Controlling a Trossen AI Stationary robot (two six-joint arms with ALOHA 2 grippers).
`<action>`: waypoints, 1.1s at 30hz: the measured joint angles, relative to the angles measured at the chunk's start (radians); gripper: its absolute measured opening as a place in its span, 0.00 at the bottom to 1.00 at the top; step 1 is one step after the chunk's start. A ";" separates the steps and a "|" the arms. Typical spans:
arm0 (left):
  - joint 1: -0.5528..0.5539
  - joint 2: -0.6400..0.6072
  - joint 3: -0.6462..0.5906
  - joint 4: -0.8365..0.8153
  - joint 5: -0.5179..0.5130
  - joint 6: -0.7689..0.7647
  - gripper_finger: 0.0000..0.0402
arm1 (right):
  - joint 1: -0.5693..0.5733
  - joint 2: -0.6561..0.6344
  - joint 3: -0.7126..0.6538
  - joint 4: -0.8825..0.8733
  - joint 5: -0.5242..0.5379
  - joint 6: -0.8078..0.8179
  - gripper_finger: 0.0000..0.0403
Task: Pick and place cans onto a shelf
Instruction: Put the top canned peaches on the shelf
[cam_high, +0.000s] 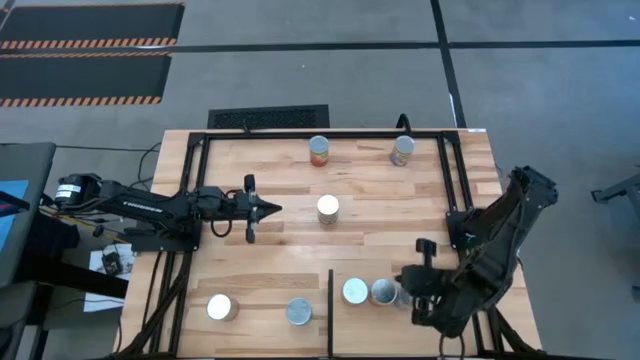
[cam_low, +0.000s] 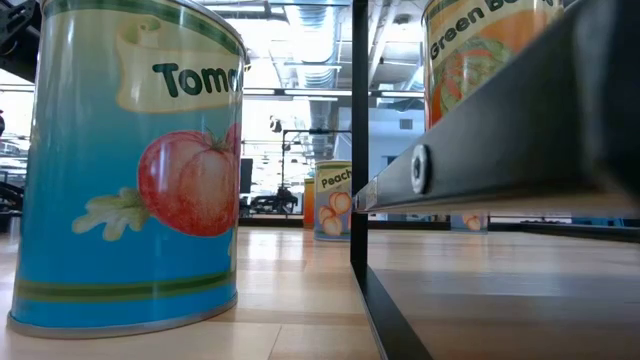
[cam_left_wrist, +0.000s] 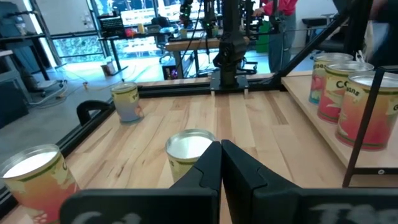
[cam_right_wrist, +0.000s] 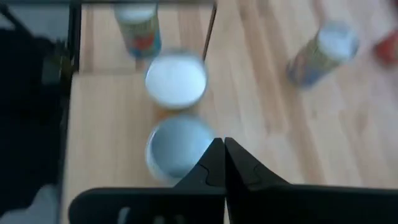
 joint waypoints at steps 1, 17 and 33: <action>0.000 0.000 0.000 0.000 0.000 0.000 0.00 | -0.006 -0.025 -0.043 0.060 0.026 -0.041 0.02; 0.000 0.000 0.000 0.001 0.000 0.000 0.00 | -0.521 -0.416 -0.742 1.114 -0.320 -0.705 0.01; 0.000 0.000 0.000 -0.006 0.001 -0.002 0.00 | -1.198 -0.506 -0.790 0.705 -0.441 -0.778 0.02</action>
